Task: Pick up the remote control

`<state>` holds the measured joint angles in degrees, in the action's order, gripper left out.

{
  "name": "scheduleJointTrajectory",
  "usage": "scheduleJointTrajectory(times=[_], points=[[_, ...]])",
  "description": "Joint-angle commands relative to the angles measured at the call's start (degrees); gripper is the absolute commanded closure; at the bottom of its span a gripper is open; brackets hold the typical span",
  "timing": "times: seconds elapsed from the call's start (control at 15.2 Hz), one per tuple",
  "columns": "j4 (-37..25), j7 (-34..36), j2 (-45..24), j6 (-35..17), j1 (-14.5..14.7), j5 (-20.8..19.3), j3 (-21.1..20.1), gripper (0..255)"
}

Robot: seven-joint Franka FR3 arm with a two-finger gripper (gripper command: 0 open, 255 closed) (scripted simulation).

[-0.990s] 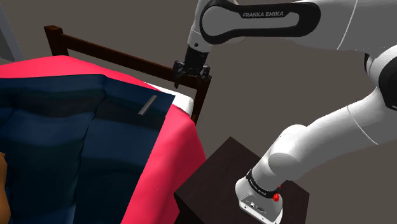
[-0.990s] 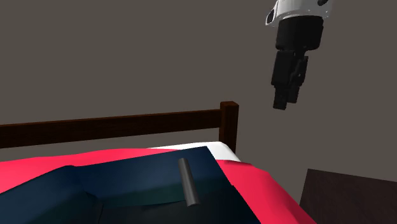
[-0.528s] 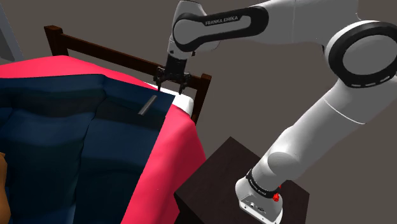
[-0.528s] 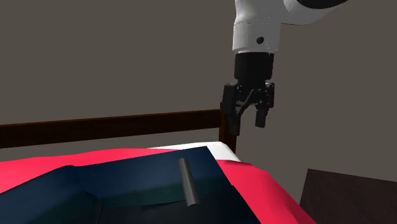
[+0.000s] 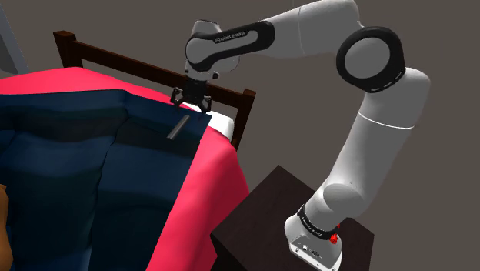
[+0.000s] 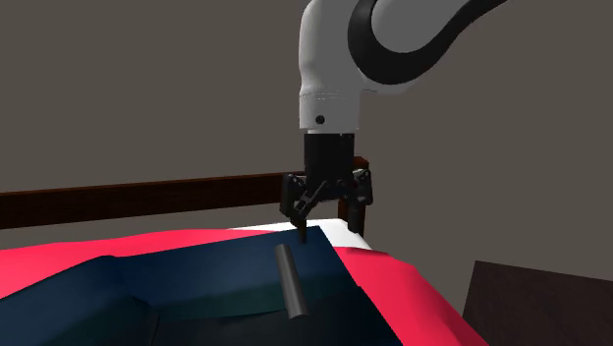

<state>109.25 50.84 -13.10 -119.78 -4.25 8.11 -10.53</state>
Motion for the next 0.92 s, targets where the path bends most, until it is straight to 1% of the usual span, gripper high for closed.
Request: scheduleJointTrajectory(times=[0.0,0.33,0.4,0.86], points=[[-4.1,2.8,-4.9,-0.3,0.1,0.1,0.5,0],[-14.5,8.6,-16.5,-0.2,0.4,1.2,1.9,0],[-15.4,9.1,-17.4,-0.1,0.4,1.4,2.1,0],[-14.2,8.3,-20.5,-4.4,0.6,1.4,2.1,0]])
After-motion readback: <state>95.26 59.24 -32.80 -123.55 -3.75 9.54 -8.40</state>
